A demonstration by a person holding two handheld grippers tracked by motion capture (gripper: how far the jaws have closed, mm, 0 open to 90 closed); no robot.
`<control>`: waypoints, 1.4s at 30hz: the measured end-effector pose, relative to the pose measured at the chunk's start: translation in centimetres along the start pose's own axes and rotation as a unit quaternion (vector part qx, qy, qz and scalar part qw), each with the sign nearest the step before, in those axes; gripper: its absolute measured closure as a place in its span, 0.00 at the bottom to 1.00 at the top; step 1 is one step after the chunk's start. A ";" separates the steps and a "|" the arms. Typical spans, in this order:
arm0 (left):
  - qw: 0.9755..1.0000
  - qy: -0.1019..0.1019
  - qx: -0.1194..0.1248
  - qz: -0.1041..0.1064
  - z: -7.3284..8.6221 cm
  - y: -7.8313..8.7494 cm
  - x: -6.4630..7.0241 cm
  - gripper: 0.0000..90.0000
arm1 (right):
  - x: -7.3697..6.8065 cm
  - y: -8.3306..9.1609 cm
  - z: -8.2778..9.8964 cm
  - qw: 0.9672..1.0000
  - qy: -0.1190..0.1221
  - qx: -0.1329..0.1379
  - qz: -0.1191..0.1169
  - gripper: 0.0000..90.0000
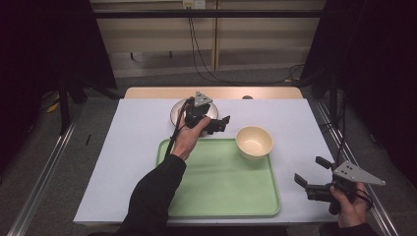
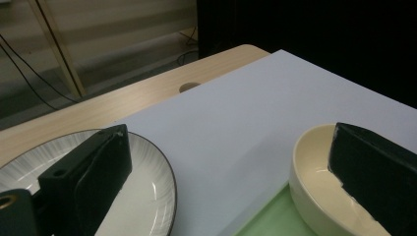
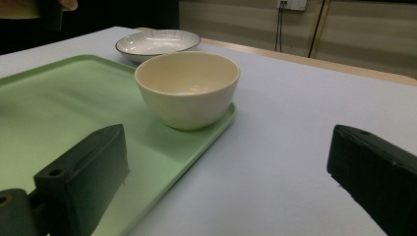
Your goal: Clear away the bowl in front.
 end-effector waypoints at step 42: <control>0.997 -0.007 0.046 -0.069 2.6 11.6 -4.4 0.03 | 0.0 -0.1 0.0 1.000 0.000 -0.001 0.000 0.01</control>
Point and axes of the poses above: each handheld gripper's, and its own axes: y roughly backward along the jaws, z roughly out of its underside, x roughly to its right, the point moved 6 cm from there along -y, roughly forward along the jaws, and after that the axes turned 13 degrees about y, right-handed, at the moved point
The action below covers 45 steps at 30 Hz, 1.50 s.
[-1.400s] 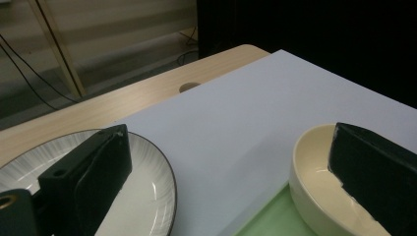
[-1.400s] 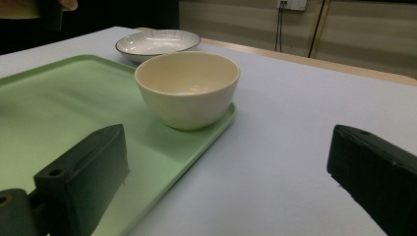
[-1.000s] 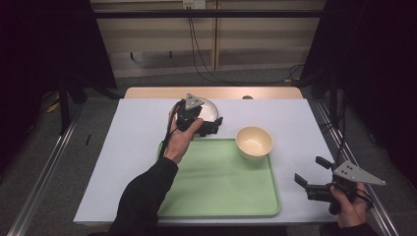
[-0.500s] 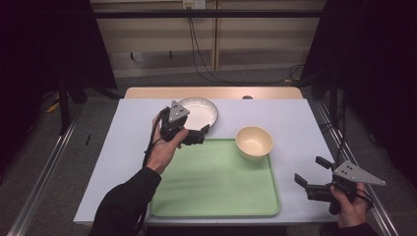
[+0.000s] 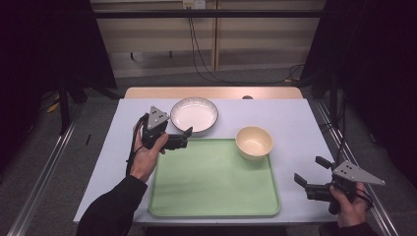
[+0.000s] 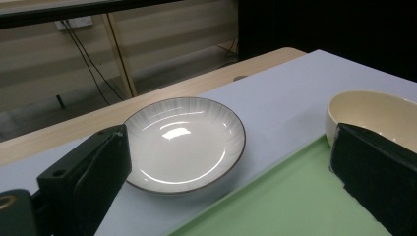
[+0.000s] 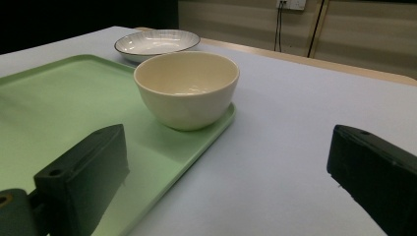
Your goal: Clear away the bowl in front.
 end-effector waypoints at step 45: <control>0.996 0.053 0.014 -0.075 7.5 10.4 -5.4 0.02 | 0.0 0.0 0.0 1.000 0.003 -0.002 0.004 0.01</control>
Point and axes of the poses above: each handheld gripper's, and its own axes: y roughly backward along the jaws, z roughly out of its underside, x roughly to its right, the point moved 6 cm from there along -y, roughly forward along the jaws, and after that the axes turned 13 degrees about y, right-handed, at the moved point
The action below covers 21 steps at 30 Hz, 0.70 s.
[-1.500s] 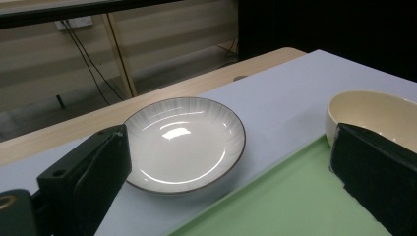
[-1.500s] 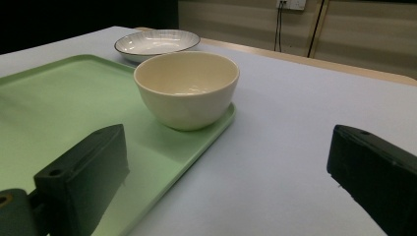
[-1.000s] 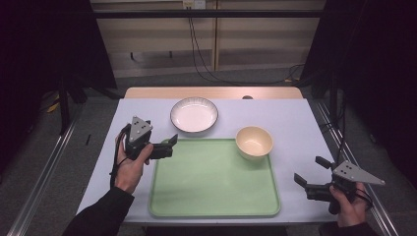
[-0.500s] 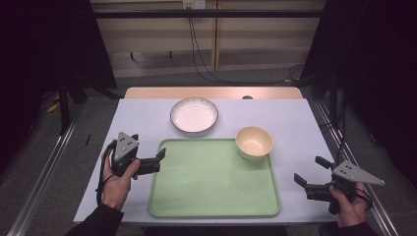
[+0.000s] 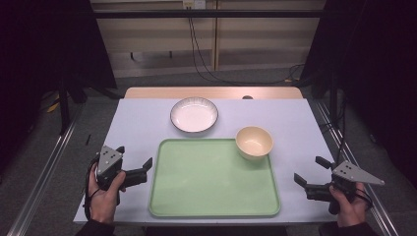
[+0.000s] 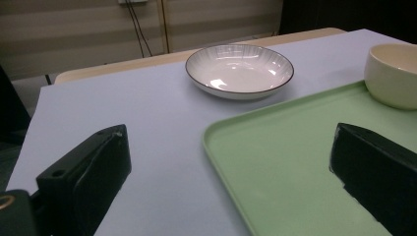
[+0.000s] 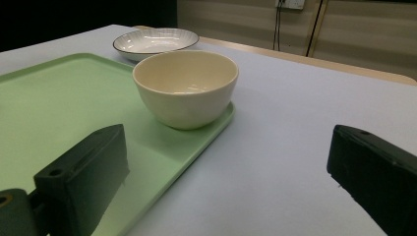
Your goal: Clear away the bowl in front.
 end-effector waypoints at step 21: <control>0.999 0.039 -0.001 -0.016 3.1 2.2 -2.0 0.02 | 0.0 0.1 0.0 1.000 0.000 0.000 -0.001 0.01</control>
Point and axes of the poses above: each handheld gripper's, and its own axes: y roughly backward along the jaws, z roughly out of its underside, x roughly to its right, the point moved 6 cm from there along -y, roughly forward along the jaws, and after that the axes turned 13 degrees about y, right-handed, at the moved point
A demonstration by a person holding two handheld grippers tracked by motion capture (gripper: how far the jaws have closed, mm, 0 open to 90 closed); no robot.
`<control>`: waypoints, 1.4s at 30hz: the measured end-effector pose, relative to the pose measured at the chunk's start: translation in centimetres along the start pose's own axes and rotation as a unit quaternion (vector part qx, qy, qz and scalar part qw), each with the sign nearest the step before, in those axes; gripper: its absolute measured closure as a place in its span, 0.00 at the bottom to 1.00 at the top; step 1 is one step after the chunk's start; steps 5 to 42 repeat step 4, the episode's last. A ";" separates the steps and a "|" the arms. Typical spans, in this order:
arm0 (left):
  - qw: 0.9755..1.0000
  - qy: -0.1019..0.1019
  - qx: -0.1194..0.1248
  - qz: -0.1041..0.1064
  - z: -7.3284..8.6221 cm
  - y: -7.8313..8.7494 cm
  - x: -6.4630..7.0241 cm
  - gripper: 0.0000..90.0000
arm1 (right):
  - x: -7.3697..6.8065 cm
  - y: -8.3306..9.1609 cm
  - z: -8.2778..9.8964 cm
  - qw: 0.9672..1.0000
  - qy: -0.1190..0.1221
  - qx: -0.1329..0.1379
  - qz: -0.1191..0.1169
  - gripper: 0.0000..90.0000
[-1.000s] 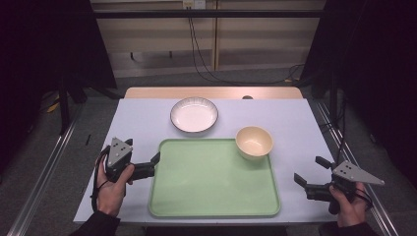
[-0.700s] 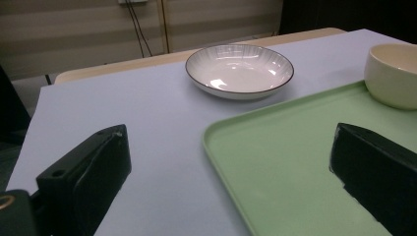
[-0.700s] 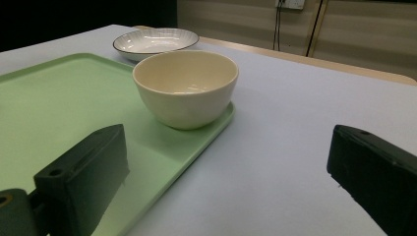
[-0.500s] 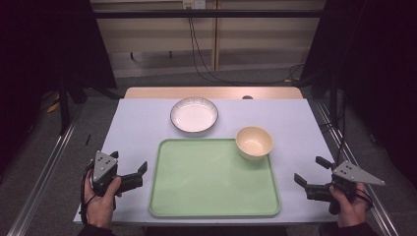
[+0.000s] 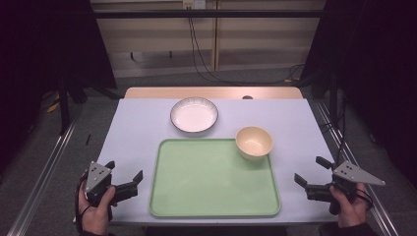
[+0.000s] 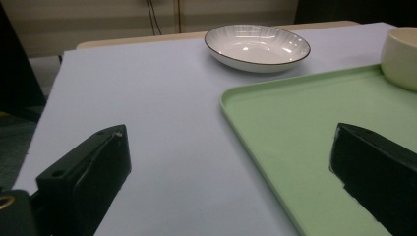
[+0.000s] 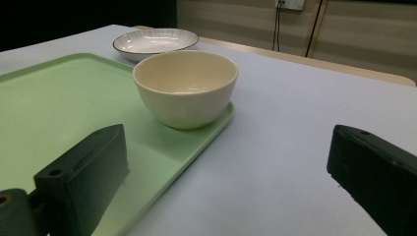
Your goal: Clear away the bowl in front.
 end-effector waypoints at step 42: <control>1.000 0.003 -0.001 -0.011 0.1 -0.2 -0.5 0.02 | 0.0 -0.1 0.0 1.000 0.002 0.000 0.000 0.01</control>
Point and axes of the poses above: each handheld gripper's, and its own axes: y roughly backward along the jaws, z roughly out of its underside, x roughly to its right, the point moved 6 cm from there along -y, roughly forward along the jaws, and after that the axes turned 13 degrees about y, right-handed, at the moved point
